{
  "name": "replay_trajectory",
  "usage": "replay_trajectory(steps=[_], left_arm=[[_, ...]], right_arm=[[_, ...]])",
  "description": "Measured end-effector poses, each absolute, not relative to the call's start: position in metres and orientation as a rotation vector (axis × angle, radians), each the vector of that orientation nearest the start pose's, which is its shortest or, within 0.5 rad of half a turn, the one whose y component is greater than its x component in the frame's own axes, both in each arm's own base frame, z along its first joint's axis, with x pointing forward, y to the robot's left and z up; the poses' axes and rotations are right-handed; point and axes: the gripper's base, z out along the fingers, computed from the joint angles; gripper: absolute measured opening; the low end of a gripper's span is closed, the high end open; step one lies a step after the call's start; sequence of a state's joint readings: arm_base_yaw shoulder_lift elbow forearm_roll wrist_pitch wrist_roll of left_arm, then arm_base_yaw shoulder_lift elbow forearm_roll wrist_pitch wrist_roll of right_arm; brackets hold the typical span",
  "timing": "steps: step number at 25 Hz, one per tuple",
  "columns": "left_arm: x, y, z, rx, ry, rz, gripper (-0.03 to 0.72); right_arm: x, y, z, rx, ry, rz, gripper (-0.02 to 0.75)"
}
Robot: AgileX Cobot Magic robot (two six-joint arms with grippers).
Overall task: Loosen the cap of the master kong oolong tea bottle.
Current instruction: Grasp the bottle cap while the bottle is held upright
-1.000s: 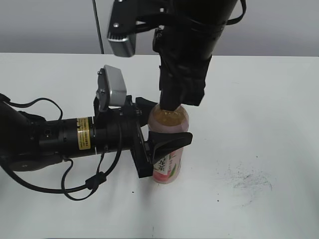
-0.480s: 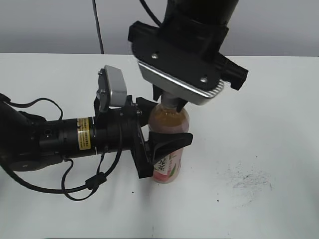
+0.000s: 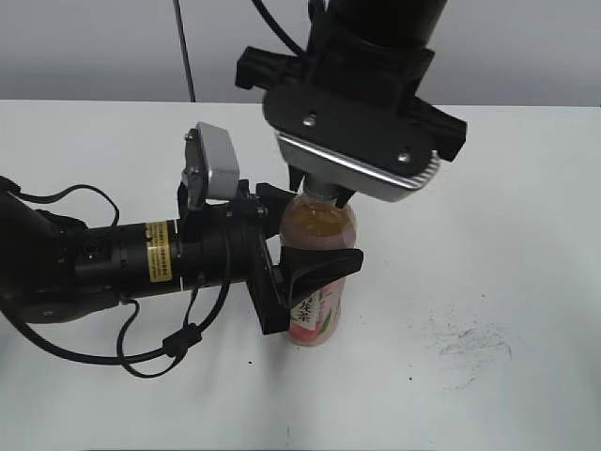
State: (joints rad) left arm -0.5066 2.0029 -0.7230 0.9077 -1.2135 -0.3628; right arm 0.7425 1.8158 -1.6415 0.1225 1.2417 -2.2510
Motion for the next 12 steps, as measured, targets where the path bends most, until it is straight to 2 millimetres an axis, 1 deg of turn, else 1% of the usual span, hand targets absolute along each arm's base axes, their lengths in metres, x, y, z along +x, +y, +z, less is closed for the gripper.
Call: replay_trajectory(steps=[2,4,7,9,11,12], left_arm=[[0.2532,-0.2173,0.1281,1.072,1.443,-1.041,0.448],[0.2533,-0.2173,0.1281,1.069,1.445,-1.043,0.448],[0.2534,-0.2173,0.128,1.069,1.446,-1.042,0.448],[0.2534,-0.2173,0.128,1.069,1.446,-1.042,0.448],[0.2534,-0.2173,0.128,1.069,1.446,-1.042,0.448],[0.2534,-0.2173,0.128,1.069,1.446,-1.042,0.448]], right_arm=[[0.2736,0.2643,0.3001,-2.839,0.454,-0.105,0.337],[0.2751,0.2637,0.3001,-2.805,0.626,-0.106,0.421],[0.2764,0.2624,0.2999,-2.727,0.919,-0.091,0.526],[0.2765,0.2622,0.2999,-2.634,1.152,-0.061,0.557],[0.2765,0.2622,0.2999,-2.525,1.369,-0.028,0.568],[0.2764,0.2623,0.2999,-2.446,1.504,-0.005,0.569]])
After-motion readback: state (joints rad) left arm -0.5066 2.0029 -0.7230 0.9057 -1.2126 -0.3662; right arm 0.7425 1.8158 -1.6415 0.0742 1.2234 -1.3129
